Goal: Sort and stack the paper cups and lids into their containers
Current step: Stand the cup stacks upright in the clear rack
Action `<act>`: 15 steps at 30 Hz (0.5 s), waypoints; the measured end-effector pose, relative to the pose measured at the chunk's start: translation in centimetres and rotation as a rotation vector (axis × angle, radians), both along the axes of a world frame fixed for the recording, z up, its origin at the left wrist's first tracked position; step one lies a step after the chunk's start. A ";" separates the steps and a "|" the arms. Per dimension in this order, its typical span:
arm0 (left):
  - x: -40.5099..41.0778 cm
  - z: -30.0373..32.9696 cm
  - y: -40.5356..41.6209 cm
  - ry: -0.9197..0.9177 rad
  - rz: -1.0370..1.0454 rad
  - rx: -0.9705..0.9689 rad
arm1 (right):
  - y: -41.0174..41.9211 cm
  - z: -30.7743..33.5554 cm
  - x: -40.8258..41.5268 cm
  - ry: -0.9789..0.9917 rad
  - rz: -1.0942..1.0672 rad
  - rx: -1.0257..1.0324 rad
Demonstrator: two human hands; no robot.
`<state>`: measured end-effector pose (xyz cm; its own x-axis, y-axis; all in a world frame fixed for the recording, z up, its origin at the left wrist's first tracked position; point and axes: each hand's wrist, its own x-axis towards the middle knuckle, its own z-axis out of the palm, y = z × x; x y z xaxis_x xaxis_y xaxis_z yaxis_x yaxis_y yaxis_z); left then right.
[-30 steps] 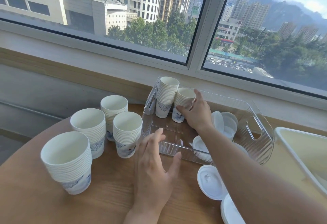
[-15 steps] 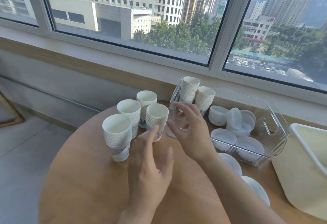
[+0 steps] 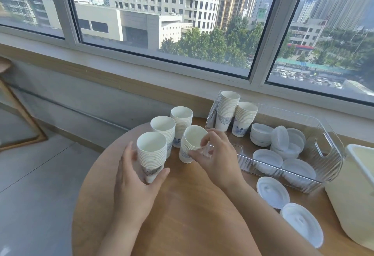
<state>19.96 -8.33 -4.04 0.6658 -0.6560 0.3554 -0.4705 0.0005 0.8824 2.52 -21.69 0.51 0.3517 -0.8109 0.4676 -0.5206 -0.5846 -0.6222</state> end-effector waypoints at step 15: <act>-0.2 -1.6 -0.8 0.011 -0.074 0.038 | 2.2 -2.0 -1.1 -0.161 0.168 0.309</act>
<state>19.79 -9.13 -5.66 0.6192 -0.7161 0.3221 -0.4603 0.0013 0.8877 1.47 -19.47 -1.48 0.4339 -0.8594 0.2706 -0.3143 -0.4259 -0.8484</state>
